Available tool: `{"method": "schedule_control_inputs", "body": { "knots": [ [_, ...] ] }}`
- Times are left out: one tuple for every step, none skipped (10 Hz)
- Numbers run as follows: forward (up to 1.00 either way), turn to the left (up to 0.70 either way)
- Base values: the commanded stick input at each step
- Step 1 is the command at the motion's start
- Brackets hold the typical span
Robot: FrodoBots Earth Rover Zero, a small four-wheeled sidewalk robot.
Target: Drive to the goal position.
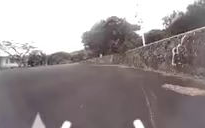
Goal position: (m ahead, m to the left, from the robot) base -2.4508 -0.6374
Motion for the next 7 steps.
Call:
{"method": "schedule_control_inputs", "body": {
  "knots": [
    [0.00,-0.50],
    [0.00,-0.50],
    [0.00,-0.50],
    [0.00,-0.50],
    [0.00,-0.50],
    [0.00,-0.50],
    [0.00,-0.50]
  ]
}}
